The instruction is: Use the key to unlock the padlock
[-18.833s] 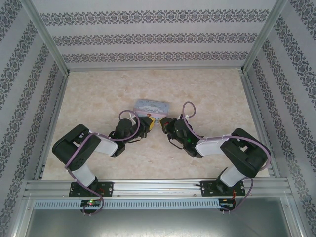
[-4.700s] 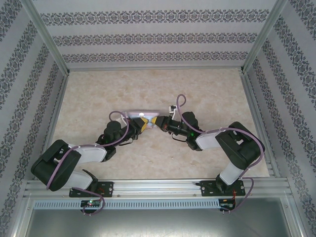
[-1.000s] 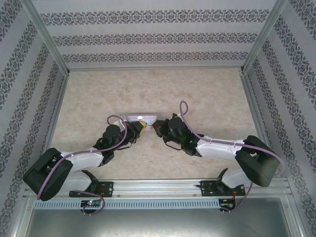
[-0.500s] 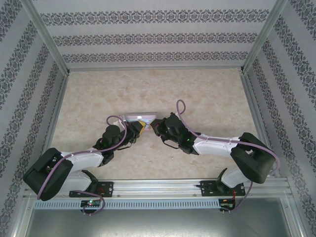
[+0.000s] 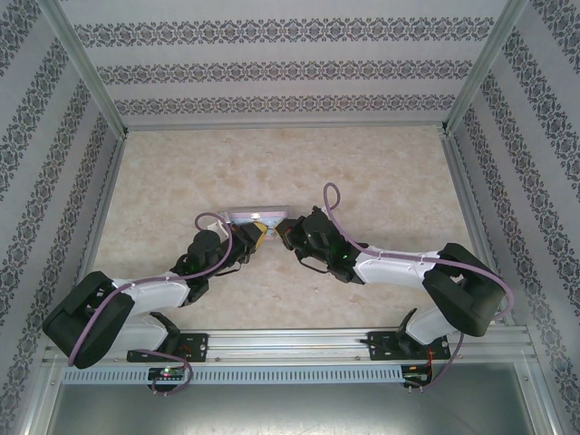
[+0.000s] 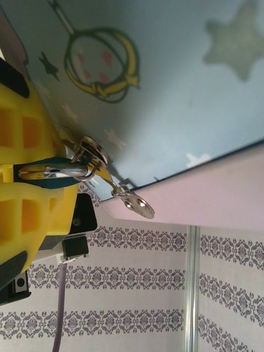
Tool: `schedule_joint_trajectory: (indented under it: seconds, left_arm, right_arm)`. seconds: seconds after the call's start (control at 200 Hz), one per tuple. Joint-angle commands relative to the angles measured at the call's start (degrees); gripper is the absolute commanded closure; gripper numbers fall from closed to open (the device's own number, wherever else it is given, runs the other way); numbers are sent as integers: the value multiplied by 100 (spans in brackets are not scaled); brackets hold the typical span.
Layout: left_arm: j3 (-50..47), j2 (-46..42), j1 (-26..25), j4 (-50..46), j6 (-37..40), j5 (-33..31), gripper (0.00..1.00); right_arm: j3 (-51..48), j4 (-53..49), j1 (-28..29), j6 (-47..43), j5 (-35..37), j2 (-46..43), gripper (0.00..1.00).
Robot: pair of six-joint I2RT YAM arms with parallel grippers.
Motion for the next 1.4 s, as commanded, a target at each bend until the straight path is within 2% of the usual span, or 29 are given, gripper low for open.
schedule_joint_trajectory:
  seconds: [0.0,0.804,1.159,1.394]
  left_arm:
    - [-116,-33,-48,186,6,-3,100]
    - [-169,-91,-48,167,19,-3,100]
    - [-119,-155,-46,261,-107,7,100]
    - [30,-233,-48,454,-357,68,100]
  right_arm:
    - [262,-41,60,-121,174,-55,100]
    - [460,-112,227,-151,232,-88,100]
    - [369,123,262,-14,327,-11,100]
    - [311,630,263,58,430,207,100]
